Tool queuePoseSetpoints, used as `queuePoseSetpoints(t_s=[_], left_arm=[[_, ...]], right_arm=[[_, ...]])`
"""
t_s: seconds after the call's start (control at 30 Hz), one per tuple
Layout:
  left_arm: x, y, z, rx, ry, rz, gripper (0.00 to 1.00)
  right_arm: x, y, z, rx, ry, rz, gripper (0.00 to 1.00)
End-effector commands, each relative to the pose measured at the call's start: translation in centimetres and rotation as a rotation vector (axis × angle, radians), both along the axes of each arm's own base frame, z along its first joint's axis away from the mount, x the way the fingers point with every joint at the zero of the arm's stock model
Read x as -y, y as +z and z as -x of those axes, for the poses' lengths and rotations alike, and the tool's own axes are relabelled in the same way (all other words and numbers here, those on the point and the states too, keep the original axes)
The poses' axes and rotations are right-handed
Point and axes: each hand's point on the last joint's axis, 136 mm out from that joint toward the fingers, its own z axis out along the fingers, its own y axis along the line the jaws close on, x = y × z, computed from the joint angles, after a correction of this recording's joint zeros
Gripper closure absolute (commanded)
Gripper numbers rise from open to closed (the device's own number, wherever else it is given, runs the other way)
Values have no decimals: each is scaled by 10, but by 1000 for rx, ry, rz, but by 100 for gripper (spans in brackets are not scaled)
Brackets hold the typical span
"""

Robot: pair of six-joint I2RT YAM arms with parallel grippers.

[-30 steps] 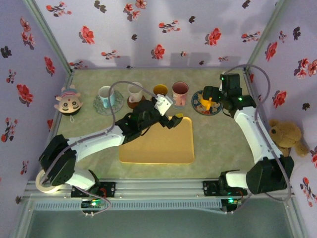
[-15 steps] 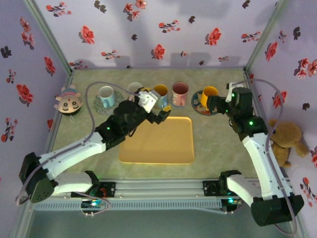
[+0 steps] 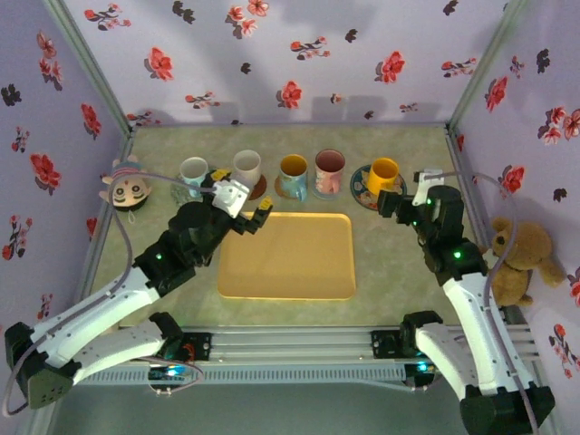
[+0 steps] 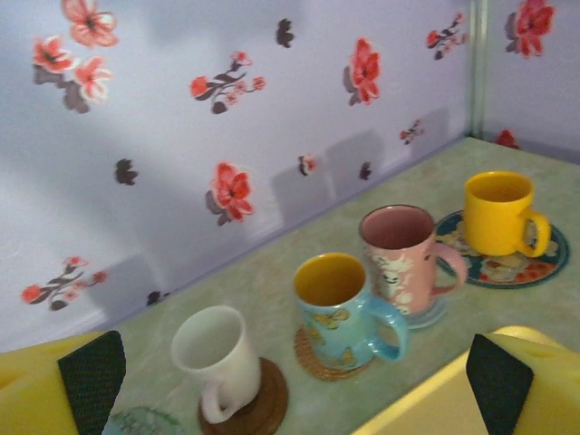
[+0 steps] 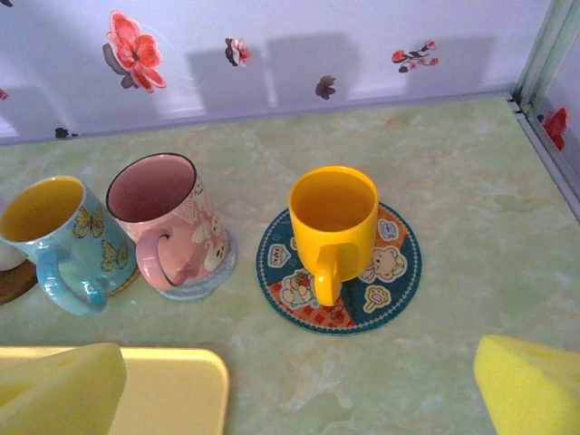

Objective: Place the cup by the coaster

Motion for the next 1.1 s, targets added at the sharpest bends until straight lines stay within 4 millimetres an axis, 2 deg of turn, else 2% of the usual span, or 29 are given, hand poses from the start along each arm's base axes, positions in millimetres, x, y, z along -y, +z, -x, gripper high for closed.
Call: queuePoseSetpoints(t_s=[0.0,0.23,0.4,0.6,0.7,0.9,1.07], left_arm=[[-29,-10,-2,-2,96,-45,0],[-73,-36,-7,-33,228,-34,0],[-96,-67,-14,-83,322,-35,0],[-140,-92,-25,-68,540,30,0],[-156,-103,-28,-79,601,70,0],[-179,-131,-34,-112,684,67,0],[-187,-150,-41,-155,717,30,0]], right_arm=[[6,14,-5,118,-35,0,0],[37,5,-3,201,-215,5,1],[57,-9,0,223,-337,15,0],[78,-29,4,265,-474,3,0],[85,-41,6,266,-518,8,1],[102,-59,7,278,-643,-15,0],[112,-77,7,255,-710,35,0]])
